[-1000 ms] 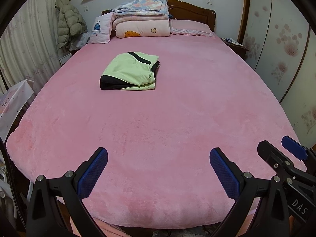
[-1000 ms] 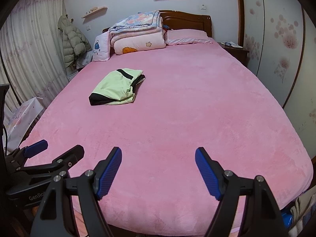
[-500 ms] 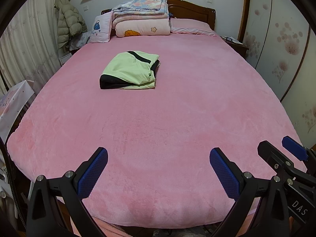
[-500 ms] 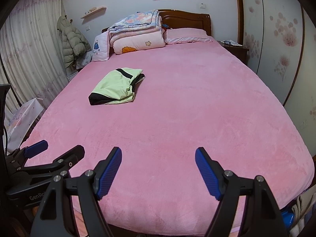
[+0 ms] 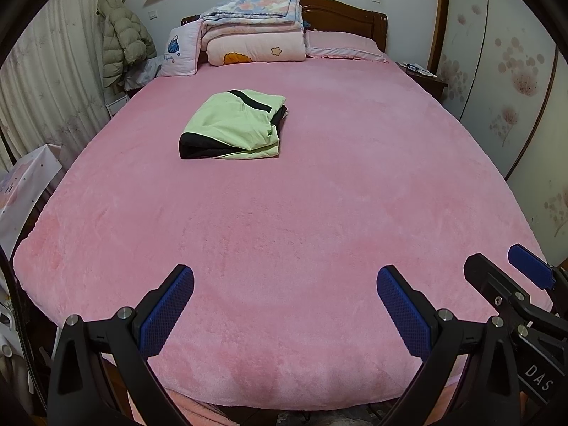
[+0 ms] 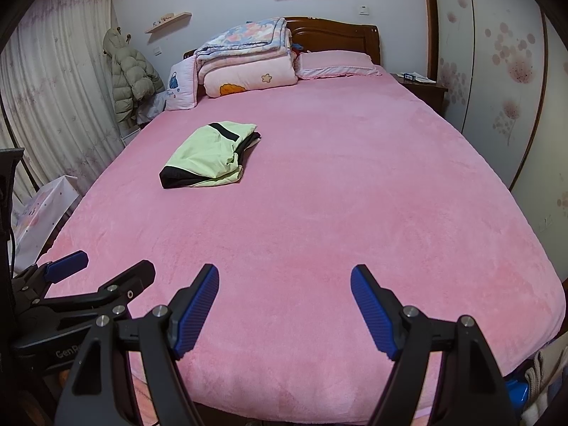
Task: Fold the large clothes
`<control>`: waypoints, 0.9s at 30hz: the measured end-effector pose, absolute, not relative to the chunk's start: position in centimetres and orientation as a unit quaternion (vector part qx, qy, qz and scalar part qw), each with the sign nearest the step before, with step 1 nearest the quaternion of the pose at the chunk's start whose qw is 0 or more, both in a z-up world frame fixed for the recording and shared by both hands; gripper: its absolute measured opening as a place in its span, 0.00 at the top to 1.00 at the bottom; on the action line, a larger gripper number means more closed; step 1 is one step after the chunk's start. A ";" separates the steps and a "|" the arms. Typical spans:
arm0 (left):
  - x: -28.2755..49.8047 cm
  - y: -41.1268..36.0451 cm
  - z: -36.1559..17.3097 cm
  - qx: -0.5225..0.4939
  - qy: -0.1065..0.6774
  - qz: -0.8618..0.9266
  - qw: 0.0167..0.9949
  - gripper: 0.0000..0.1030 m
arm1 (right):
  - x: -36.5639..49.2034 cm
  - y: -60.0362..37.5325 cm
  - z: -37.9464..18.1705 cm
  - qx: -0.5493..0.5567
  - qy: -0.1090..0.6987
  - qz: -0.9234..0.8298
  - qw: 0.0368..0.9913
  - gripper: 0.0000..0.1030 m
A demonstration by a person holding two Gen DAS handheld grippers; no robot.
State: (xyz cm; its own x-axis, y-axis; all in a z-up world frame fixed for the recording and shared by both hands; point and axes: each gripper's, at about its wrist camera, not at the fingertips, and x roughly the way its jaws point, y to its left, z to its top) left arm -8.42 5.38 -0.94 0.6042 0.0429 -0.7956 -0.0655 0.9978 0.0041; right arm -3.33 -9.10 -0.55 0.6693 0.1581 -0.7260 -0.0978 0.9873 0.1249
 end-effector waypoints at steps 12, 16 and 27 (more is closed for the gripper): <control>-8.4 5.5 -1.1 -0.011 0.442 0.032 0.896 0.01 | -3.4 -9.0 -0.6 0.038 0.401 0.070 0.913 0.25; -8.4 5.5 -1.1 -0.010 0.442 0.033 0.897 0.01 | -3.3 -9.0 -0.6 0.038 0.401 0.070 0.913 0.25; -8.4 5.7 -1.1 -0.012 0.443 0.029 0.896 0.01 | -3.3 -9.0 -0.6 0.039 0.401 0.069 0.912 0.25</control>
